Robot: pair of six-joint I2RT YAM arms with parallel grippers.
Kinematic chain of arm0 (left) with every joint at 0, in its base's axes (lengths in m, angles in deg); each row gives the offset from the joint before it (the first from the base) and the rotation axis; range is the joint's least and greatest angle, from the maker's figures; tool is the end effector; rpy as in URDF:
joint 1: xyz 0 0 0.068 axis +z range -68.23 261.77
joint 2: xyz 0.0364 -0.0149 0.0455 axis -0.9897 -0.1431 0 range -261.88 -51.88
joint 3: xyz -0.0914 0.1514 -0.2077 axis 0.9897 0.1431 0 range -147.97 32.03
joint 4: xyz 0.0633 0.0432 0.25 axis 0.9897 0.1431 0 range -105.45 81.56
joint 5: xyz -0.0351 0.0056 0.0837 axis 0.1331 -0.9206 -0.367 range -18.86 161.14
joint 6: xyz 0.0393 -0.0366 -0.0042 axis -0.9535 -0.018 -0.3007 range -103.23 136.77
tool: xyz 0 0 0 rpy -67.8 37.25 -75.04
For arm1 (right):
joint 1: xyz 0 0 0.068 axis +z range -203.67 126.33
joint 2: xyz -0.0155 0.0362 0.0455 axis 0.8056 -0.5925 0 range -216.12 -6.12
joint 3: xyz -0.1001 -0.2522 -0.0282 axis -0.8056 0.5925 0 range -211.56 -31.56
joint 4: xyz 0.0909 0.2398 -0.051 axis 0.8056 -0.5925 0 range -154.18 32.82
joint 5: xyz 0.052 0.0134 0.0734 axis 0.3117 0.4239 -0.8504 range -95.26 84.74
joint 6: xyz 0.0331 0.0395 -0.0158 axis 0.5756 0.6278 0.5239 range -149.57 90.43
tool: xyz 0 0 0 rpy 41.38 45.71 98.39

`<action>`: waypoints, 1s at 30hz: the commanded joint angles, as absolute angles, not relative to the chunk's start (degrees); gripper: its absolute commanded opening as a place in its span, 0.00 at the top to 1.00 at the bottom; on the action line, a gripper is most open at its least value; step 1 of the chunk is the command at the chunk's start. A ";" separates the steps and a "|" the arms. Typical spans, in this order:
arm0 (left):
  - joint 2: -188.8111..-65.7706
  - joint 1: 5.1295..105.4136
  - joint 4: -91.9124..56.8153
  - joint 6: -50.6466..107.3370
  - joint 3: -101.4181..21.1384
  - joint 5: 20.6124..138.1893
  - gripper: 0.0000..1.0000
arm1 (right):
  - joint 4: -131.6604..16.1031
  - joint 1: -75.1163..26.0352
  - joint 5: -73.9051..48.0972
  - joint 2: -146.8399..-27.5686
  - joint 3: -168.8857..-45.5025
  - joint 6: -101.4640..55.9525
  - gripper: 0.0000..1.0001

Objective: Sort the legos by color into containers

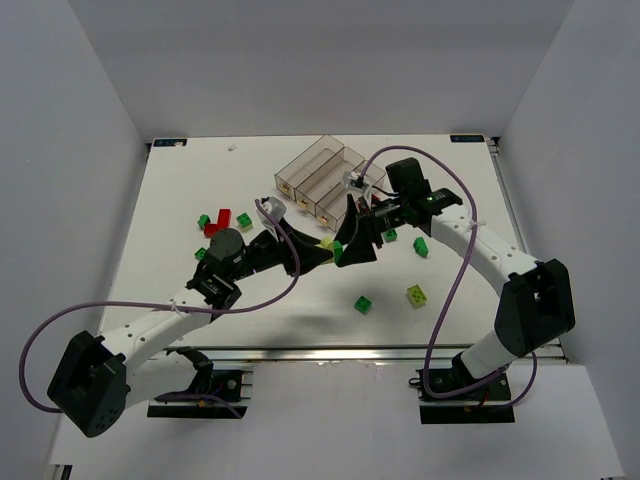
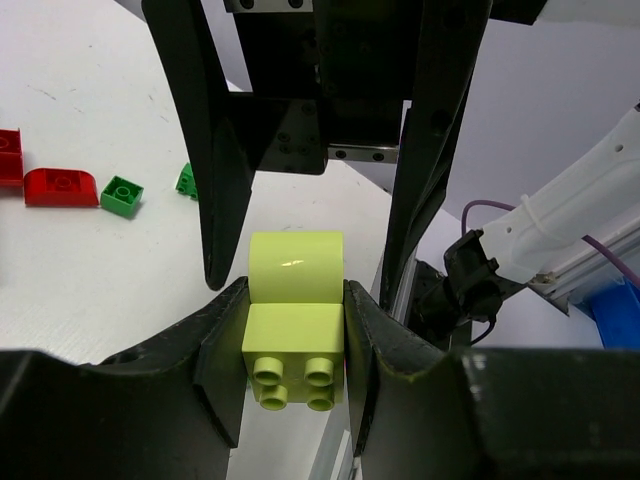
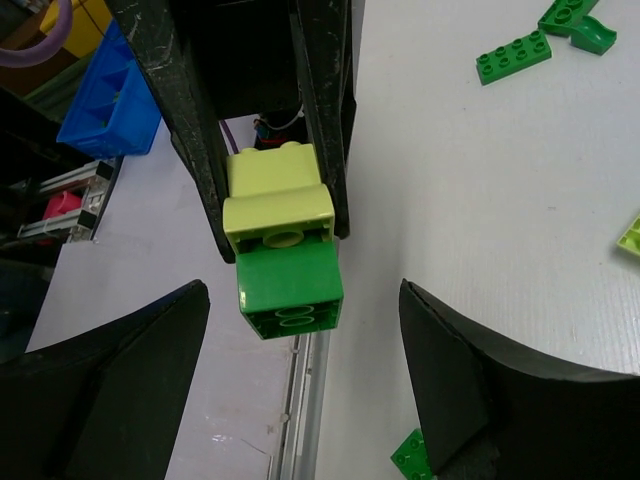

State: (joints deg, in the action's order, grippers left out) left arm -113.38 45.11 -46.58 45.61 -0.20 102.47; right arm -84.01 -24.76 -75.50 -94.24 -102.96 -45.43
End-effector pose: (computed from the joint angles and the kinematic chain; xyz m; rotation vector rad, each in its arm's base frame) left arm 0.1826 -0.1589 0.2815 0.5835 1.5974 -1.2984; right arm 0.2688 0.1867 0.3051 -1.3432 1.6481 1.5216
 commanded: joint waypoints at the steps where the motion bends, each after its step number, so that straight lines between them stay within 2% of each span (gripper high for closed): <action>1: -113.41 44.94 -49.02 46.21 -0.23 103.48 1.00 | -81.09 -23.79 -75.75 -93.92 -103.36 -44.07 0.19; 4: -113.23 44.94 -49.11 46.21 -0.05 103.22 1.00 | -81.18 -23.52 -76.28 -94.19 -103.72 -44.33 0.26; 8: -112.79 44.94 -48.93 46.03 0.21 102.96 1.00 | -83.54 -23.52 -77.42 -94.63 -104.77 -47.23 0.39; 15: -112.18 44.94 -48.14 45.51 0.39 102.78 1.00 | -87.76 -23.61 -77.86 -93.93 -105.04 -52.42 0.42; 19: -111.74 44.94 -47.44 44.89 0.30 102.60 1.00 | -88.74 -23.52 -77.95 -93.75 -105.04 -53.65 0.46; 24: -111.65 44.94 -46.91 44.80 0.39 102.52 1.00 | -89.00 -23.52 -79.18 -94.01 -105.39 -54.44 0.69; 25: -111.65 44.94 -46.91 44.80 0.56 102.43 1.00 | -89.26 -23.52 -79.27 -94.01 -105.56 -54.88 0.76; 30: -111.12 44.94 -45.60 44.63 0.92 101.82 1.00 | -89.61 -23.61 -79.88 -94.01 -105.92 -55.67 0.92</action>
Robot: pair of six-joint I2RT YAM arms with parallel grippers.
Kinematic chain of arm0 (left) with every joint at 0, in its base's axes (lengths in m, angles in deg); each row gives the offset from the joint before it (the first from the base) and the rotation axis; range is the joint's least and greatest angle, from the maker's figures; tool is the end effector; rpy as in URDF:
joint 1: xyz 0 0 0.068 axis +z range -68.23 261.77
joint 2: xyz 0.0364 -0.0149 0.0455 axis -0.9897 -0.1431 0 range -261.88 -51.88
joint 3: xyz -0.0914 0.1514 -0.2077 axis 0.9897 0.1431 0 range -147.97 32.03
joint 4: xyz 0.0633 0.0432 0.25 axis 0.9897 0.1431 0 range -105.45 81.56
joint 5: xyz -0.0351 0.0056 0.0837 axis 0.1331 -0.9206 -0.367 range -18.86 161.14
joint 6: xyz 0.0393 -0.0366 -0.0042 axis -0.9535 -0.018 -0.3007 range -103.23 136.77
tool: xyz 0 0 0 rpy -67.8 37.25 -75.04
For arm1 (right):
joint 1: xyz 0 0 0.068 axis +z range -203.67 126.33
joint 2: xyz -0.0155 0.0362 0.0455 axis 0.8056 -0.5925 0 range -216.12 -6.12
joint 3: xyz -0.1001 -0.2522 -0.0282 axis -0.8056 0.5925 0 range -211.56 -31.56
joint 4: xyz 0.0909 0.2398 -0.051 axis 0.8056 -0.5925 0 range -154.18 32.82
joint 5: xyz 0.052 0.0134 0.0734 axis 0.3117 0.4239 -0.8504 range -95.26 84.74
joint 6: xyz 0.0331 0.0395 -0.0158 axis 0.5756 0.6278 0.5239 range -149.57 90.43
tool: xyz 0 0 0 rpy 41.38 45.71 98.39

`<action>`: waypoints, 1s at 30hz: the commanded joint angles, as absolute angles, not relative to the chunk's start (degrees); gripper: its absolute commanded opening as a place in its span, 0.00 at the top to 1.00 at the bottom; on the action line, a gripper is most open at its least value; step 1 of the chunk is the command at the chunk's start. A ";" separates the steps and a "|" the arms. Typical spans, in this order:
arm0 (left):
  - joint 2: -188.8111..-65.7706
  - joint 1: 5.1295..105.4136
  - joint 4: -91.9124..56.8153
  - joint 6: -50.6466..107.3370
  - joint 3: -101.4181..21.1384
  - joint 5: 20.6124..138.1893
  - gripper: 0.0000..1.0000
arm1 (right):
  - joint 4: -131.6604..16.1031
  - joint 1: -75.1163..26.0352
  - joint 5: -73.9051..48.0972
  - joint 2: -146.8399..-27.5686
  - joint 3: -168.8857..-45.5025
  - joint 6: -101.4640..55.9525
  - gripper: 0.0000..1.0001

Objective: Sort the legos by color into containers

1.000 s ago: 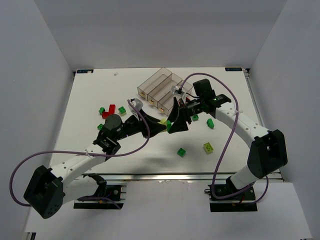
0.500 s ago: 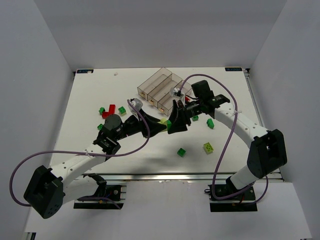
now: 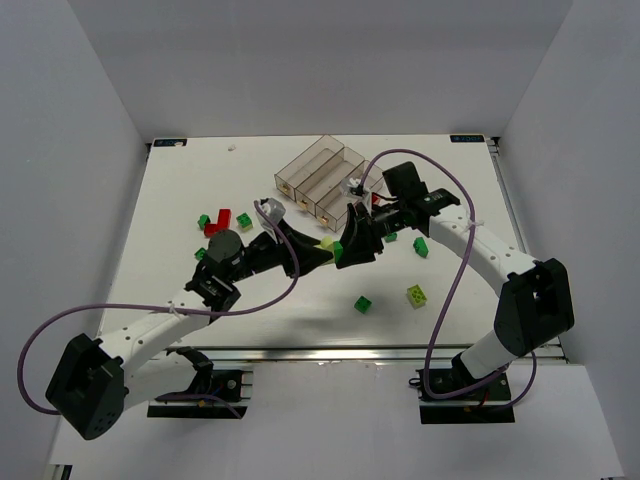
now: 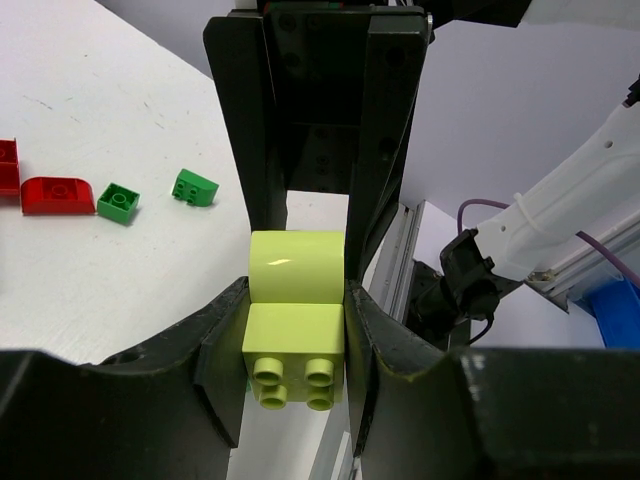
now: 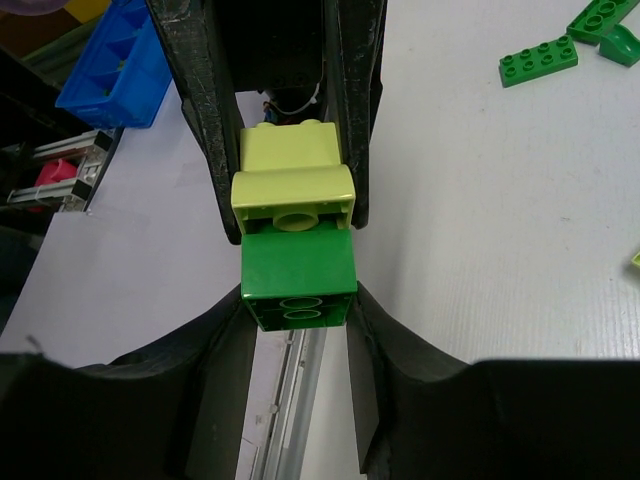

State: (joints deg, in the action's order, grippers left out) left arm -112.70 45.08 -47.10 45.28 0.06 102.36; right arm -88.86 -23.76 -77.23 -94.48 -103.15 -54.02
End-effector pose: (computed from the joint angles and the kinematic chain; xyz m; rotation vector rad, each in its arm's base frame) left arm 0.1807 -0.1576 0.2835 0.5877 1.5769 -1.2940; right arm 0.2611 0.1893 0.3006 -1.4378 1.5646 1.5229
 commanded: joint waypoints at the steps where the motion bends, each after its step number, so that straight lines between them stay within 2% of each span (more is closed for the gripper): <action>1: -110.78 44.94 -45.07 44.19 0.92 101.03 1.00 | -89.61 -23.61 -79.88 -94.01 -106.00 -55.67 0.94; 2: -110.42 44.94 -44.45 43.84 0.92 100.59 1.00 | -89.61 -23.96 -80.14 -94.10 -106.18 -55.67 1.00; 10: -104.98 46.08 -39.53 40.85 3.64 97.33 1.00 | -95.49 -28.96 -81.99 -95.68 -108.37 -61.10 1.00; 15: -102.95 47.67 -37.25 41.20 4.26 96.46 1.00 | -101.92 -30.11 -77.88 -97.88 -111.88 -67.01 1.00; 19: -102.69 49.16 -32.07 42.78 1.46 90.93 1.00 | -87.90 -30.03 -59.98 -95.43 -108.56 -56.58 1.00; 21: -103.21 49.60 -26.02 44.79 -1.26 86.02 1.00 | -73.85 -30.02 -42.61 -93.93 -105.75 -51.31 1.00; 22: -103.39 49.69 -25.99 45.50 -2.15 84.51 1.00 | -73.80 -30.02 -42.53 -93.93 -105.30 -50.15 1.00; 24: -103.56 49.78 -23.71 47.69 -3.39 82.31 1.00 | -67.40 -30.11 -32.37 -95.23 -105.04 -45.68 1.00; 30: -103.21 49.87 -21.69 53.93 -5.85 75.28 1.00 | -55.72 -29.85 -17.94 -101.21 -105.74 -39.07 1.00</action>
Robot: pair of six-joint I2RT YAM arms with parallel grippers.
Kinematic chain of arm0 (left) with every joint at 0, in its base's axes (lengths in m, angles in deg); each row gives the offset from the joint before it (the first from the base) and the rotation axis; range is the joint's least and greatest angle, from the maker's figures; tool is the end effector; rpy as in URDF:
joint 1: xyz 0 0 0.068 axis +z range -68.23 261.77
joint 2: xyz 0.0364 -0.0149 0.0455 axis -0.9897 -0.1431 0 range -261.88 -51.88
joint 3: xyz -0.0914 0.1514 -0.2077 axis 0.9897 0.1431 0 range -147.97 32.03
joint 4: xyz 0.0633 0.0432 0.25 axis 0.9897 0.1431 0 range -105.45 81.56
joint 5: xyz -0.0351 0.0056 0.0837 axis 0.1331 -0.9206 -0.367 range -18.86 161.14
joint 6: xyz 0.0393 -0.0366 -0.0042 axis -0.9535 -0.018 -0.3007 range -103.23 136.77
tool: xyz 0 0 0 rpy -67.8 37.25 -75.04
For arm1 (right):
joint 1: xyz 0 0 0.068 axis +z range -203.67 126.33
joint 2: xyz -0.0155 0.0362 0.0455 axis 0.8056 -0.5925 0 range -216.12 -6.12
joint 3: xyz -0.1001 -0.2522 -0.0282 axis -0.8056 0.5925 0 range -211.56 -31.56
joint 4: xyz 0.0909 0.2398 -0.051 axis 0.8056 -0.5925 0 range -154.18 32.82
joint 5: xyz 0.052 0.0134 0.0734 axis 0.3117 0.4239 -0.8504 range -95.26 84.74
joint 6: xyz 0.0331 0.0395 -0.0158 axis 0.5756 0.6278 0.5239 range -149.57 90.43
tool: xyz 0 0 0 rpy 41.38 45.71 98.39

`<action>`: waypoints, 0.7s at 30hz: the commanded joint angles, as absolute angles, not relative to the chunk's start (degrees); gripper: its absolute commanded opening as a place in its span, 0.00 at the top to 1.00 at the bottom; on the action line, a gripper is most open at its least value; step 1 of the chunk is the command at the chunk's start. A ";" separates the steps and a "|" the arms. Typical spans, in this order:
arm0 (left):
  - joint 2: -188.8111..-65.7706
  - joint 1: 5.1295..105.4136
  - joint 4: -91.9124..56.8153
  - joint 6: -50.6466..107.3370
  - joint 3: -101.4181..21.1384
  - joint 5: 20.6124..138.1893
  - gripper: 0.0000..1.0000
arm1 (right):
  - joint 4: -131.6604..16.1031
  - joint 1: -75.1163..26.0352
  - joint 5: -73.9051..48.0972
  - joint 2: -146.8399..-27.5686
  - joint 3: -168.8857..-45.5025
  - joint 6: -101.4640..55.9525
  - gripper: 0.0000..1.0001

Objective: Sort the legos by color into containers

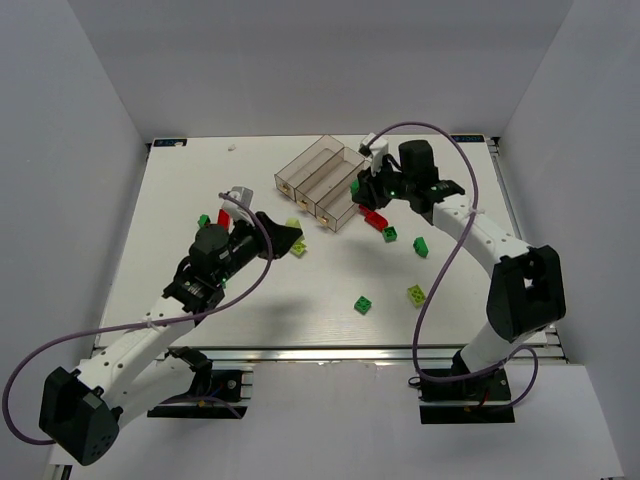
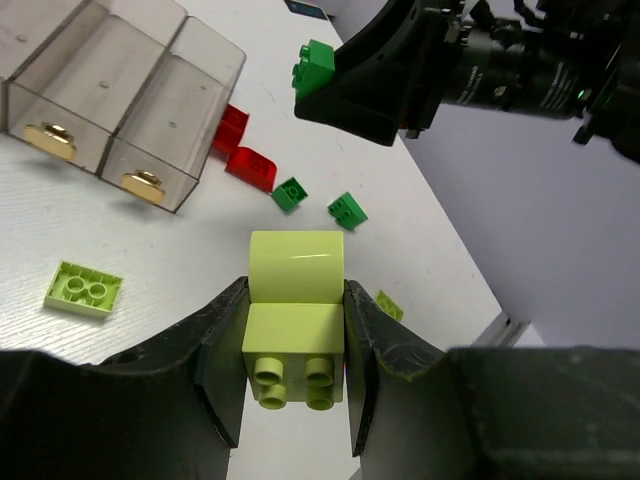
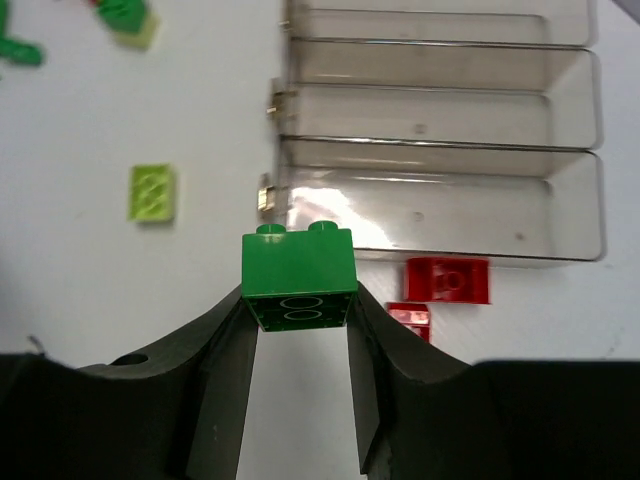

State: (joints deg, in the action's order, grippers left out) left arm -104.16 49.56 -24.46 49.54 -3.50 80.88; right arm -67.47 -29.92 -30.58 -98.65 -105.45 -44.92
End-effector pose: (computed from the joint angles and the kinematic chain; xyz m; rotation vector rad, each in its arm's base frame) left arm 0.1816 -0.1215 0.2946 0.1251 1.8010 -0.9742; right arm 0.3379 0.1653 0.3045 -0.9418 1.8406 0.5477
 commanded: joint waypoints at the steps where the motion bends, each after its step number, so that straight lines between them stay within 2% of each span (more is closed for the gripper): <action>1: -103.30 49.87 -21.69 54.47 -6.03 74.75 1.00 | -54.65 -29.68 -16.96 -101.92 -105.91 -38.11 1.00; 6: -103.48 49.87 -22.91 57.54 -6.55 74.57 1.00 | -47.87 -29.59 -15.20 -107.27 -105.30 -37.48 1.00; 14: -102.95 49.87 -23.53 59.21 -6.29 75.01 1.00 | -46.63 -29.50 -14.93 -117.73 -112.76 -37.74 1.00; 18: -102.95 49.87 -23.53 59.74 -6.20 75.01 1.00 | -47.17 -29.50 -15.11 -120.38 -115.41 -38.44 0.93; 21: -103.21 49.87 -23.97 59.92 -6.29 75.01 1.00 | -46.55 -29.58 -15.37 -121.26 -115.67 -38.80 0.82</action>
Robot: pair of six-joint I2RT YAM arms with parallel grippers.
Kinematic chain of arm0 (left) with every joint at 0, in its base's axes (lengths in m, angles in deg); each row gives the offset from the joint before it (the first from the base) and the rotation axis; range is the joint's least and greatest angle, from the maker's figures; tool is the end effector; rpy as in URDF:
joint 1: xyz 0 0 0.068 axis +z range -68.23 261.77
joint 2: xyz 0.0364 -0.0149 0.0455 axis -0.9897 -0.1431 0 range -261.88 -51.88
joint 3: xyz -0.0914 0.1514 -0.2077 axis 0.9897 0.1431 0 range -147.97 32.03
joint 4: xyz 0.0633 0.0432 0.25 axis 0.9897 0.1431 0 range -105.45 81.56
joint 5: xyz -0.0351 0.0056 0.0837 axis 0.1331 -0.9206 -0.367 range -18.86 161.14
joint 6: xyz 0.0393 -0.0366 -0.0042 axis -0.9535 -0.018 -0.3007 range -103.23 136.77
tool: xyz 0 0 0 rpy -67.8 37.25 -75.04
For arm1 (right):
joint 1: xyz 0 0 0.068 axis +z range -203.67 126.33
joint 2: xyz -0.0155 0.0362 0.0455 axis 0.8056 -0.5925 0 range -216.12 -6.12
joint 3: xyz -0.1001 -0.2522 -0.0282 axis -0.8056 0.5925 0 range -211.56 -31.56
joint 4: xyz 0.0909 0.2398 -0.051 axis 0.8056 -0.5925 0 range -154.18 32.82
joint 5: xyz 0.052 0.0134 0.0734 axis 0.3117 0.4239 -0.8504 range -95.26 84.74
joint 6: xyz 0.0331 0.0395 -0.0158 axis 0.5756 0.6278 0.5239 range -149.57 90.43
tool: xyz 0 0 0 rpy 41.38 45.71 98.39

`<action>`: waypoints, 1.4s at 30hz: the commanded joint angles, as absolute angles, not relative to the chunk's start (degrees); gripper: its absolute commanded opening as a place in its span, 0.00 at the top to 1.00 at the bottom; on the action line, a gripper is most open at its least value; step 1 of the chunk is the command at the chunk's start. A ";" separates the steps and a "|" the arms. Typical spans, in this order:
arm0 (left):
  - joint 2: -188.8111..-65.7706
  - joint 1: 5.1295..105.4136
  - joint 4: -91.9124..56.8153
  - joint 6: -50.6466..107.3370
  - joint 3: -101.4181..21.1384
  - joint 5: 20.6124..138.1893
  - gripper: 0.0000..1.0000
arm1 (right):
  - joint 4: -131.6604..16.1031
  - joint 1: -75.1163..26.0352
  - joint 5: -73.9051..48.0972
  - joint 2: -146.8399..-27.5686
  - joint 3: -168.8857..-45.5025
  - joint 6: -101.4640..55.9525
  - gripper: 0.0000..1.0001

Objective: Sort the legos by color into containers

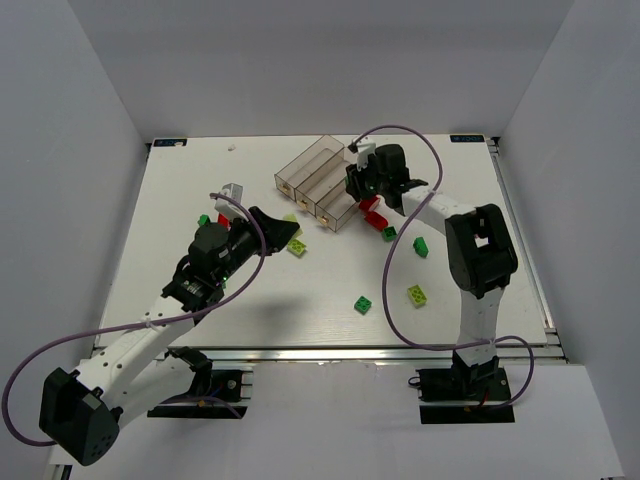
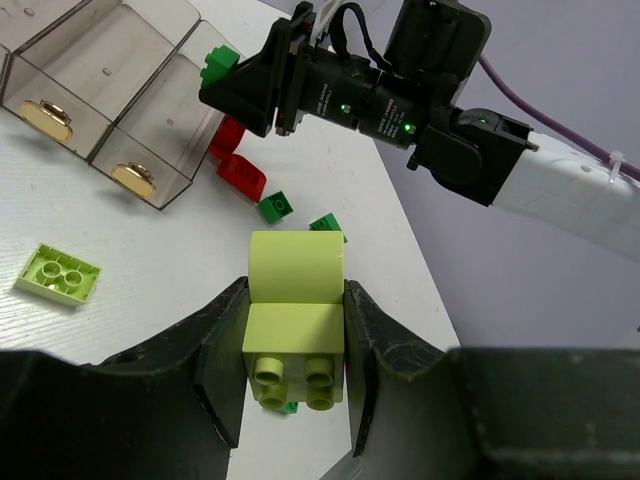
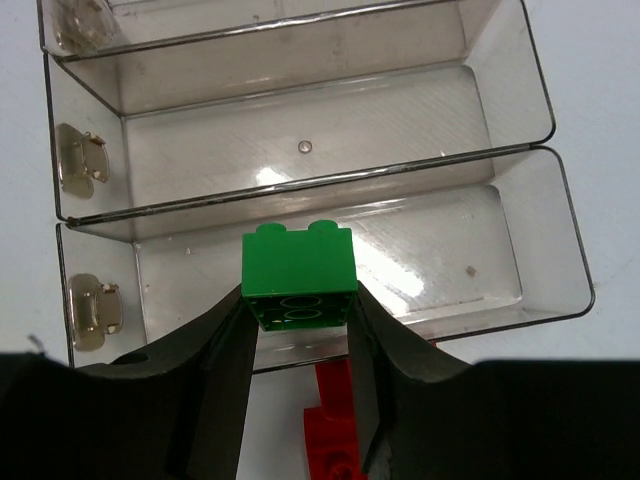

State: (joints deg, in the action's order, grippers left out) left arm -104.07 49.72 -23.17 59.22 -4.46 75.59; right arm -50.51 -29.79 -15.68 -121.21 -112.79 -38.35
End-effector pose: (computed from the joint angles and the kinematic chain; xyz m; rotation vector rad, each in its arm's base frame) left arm 0.1838 -0.1183 0.2984 -0.1038 1.8181 -1.0145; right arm 0.4233 0.1944 0.2162 -0.6864 1.9368 0.3500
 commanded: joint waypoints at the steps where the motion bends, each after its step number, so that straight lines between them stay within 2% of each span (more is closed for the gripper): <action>1: -103.39 49.87 -24.06 60.01 -6.29 75.09 1.00 | -46.64 -29.50 -15.37 -121.61 -116.02 -38.80 0.76; 6: -105.32 49.87 -24.23 59.92 -7.17 76.15 1.00 | -47.60 -29.50 -15.63 -123.98 -118.04 -38.62 0.67; 10: -105.67 49.87 -24.41 59.83 -7.35 76.33 1.00 | -47.95 -29.50 -15.90 -124.07 -117.96 -38.89 0.54; 15: -106.11 49.87 -25.11 59.92 -7.17 76.50 1.00 | -48.40 -29.50 -15.99 -123.20 -116.56 -40.47 0.46; 16: -106.29 49.87 -25.46 59.92 -7.00 76.50 1.00 | -48.22 -29.50 -16.07 -122.85 -116.20 -40.73 0.42; 20: -107.08 49.87 -26.17 59.74 -7.08 77.55 1.00 | -48.30 -29.50 -16.51 -121.17 -115.50 -41.08 0.37; 23: -107.69 49.87 -26.78 59.22 -7.26 78.78 1.00 | -50.75 -29.59 -18.70 -118.90 -115.93 -41.96 0.29; 24: -107.78 49.87 -27.04 58.96 -7.26 80.09 1.00 | -52.25 -29.59 -20.28 -118.10 -116.28 -43.88 0.23; 27: -108.05 49.87 -28.89 58.25 -6.47 82.64 1.00 | -62.40 -29.93 -31.85 -114.06 -118.30 -50.20 0.15; 28: -108.22 49.87 -30.11 57.99 -6.21 84.65 1.00 | -64.89 -30.29 -41.55 -111.88 -118.57 -53.27 0.11; 32: -109.36 49.87 -33.10 55.19 -4.80 90.64 1.00 | -73.25 -31.52 -59.73 -106.77 -117.43 -55.50 0.11; 39: -107.09 49.87 -35.66 47.71 0.12 95.92 1.00 | -78.27 -31.43 -70.55 -102.37 -116.11 -40.92 0.12; 42: -105.94 49.87 -36.01 45.86 0.74 97.15 1.00 | -75.83 -31.43 -76.35 -100.17 -113.49 -36.36 0.11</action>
State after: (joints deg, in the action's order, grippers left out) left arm -108.44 49.74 -33.77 50.02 0.39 93.79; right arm -74.68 -31.12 -66.98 -102.22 -115.35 -43.29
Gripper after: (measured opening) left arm 0.471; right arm 0.891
